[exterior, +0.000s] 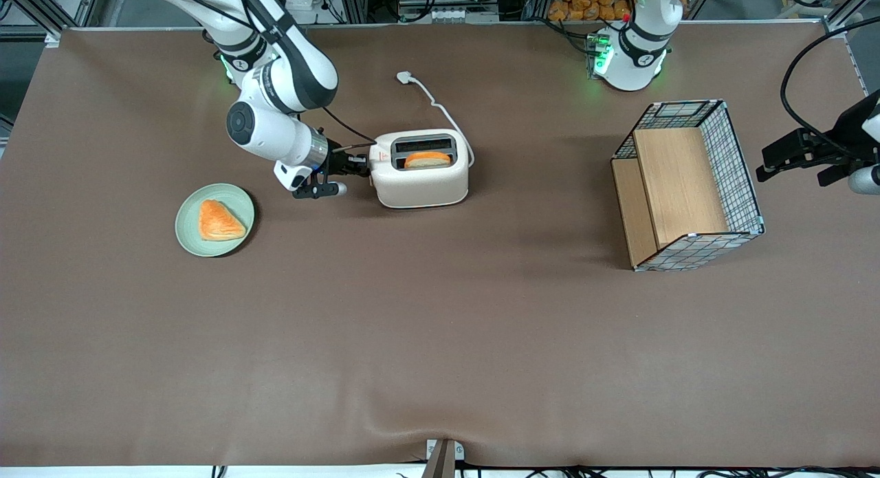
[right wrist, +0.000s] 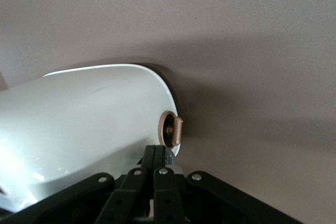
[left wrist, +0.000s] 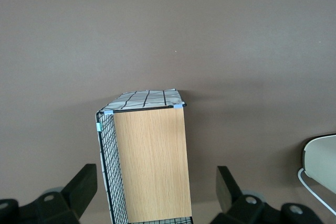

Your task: Press toaster button with right arm

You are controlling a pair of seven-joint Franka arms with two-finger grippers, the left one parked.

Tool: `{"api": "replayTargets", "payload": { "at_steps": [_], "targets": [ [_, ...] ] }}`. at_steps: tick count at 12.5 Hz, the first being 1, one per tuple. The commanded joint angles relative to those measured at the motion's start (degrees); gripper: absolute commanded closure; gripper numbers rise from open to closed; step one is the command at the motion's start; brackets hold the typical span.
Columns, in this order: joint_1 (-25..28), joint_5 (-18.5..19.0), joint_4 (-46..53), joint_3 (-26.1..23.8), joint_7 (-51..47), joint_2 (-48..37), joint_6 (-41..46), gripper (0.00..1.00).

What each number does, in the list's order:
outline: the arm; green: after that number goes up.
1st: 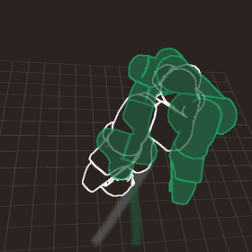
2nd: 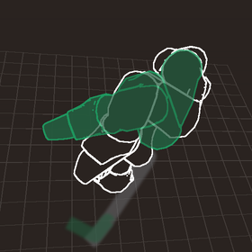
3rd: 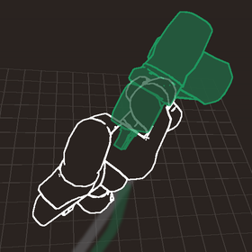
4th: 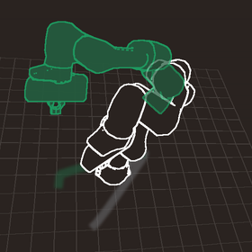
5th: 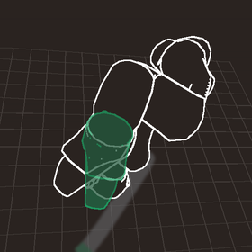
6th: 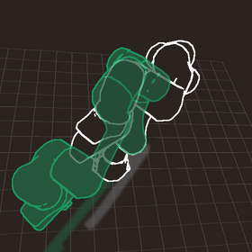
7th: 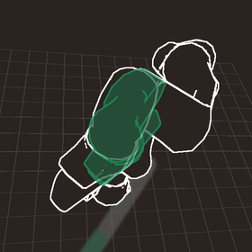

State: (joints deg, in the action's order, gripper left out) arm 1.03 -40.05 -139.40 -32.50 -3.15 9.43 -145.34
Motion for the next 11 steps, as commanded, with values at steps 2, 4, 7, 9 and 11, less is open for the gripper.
{"api": "replayTargets", "payload": {
  "at_steps": [2,4,7,9,11],
  "targets": [
    [0.2,-1.9,-2.9,-0.5,8.2,3.9,-9.5,1.0],
    [0.1,-1.9,-2.8,-0.5,8.2,3.9,-9.4,1.0],
    [0.0,-1.9,-2.8,-0.5,8.2,3.9,-9.4,1.0],
    [-0.1,-1.9,-2.7,-0.5,8.2,3.9,-9.3,1.0],
    [-0.1,-1.9,-2.6,-0.5,8.2,3.8,-8.9,1.0]
  ]
}}
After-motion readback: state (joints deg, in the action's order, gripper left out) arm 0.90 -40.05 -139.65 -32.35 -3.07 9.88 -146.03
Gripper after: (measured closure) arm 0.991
